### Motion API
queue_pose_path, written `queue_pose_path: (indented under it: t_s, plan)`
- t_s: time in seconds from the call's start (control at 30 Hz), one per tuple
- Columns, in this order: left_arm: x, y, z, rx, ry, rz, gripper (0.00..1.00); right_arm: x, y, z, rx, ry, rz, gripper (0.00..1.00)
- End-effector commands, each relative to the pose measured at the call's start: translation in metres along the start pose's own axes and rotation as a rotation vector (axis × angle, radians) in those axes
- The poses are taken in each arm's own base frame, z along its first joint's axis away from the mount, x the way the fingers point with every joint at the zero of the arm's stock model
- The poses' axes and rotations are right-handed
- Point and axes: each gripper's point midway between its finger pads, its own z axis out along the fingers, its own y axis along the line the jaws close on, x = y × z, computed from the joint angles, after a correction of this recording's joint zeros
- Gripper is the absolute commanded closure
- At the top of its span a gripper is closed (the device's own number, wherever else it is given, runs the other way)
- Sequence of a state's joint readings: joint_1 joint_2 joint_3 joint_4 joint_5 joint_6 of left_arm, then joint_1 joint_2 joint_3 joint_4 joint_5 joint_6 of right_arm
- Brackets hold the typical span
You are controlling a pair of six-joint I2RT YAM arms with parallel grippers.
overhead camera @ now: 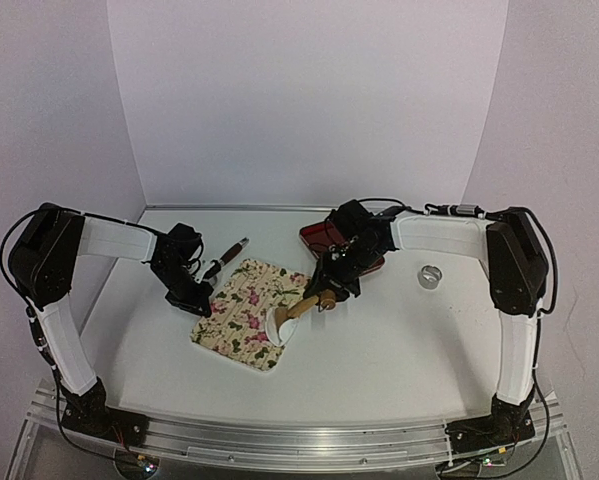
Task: Roll out the dumpling wrappers from the dough
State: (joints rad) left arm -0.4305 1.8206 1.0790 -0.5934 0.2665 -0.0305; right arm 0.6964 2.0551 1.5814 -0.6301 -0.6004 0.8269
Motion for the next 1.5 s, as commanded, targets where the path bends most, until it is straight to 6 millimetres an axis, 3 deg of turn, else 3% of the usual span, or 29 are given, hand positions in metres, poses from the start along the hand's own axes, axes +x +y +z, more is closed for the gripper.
queue_pose_path:
  t_s: [0.0, 0.13, 0.27, 0.37, 0.47, 0.57, 0.7, 0.8, 1.1, 1.2, 1.33, 1.47]
  plan:
    - [0.004, 0.026, -0.006, -0.101, 0.017, -0.020, 1.00, 0.011, -0.132, 0.016, 0.543, 0.040, 0.123, 1.00]
    - [0.000, 0.022, -0.005, -0.079, 0.012, -0.023, 1.00, 0.006, -0.101, 0.050, 0.490, 0.063, 0.058, 1.00]
    - [-0.005, 0.015, -0.007, -0.045, -0.003, -0.027, 1.00, -0.002, -0.049, 0.079, 0.378, 0.066, -0.028, 1.00]
    - [-0.006, 0.010, -0.007, -0.027, -0.008, -0.022, 1.00, -0.009, -0.017, 0.089, 0.301, 0.052, -0.075, 1.00]
    - [-0.005, 0.004, -0.004, -0.015, -0.005, -0.017, 1.00, -0.015, -0.003, 0.095, 0.279, 0.033, -0.100, 1.00]
    - [-0.002, 0.005, -0.001, -0.022, 0.003, -0.035, 1.00, -0.017, -0.007, 0.096, 0.298, 0.024, -0.099, 1.00]
    - [0.000, 0.010, -0.001, -0.051, 0.006, -0.057, 1.00, -0.014, -0.018, 0.072, 0.345, -0.016, -0.101, 1.00]
    - [0.002, 0.012, -0.002, -0.062, 0.011, -0.064, 1.00, -0.013, -0.012, 0.047, 0.327, -0.044, -0.096, 1.00]
    - [-0.013, 0.000, -0.010, -0.008, -0.030, -0.079, 1.00, -0.004, 0.098, -0.021, -0.003, -0.059, -0.248, 1.00]
    - [-0.016, -0.004, -0.011, 0.018, -0.042, -0.089, 1.00, -0.004, 0.123, -0.046, -0.067, -0.098, -0.280, 1.00]
    - [-0.017, -0.008, -0.015, 0.036, -0.053, -0.099, 1.00, -0.002, 0.127, -0.073, -0.062, -0.165, -0.258, 1.00]
    - [-0.017, -0.018, -0.024, 0.081, -0.072, -0.110, 0.95, -0.001, 0.110, -0.105, -0.007, -0.268, -0.212, 1.00]
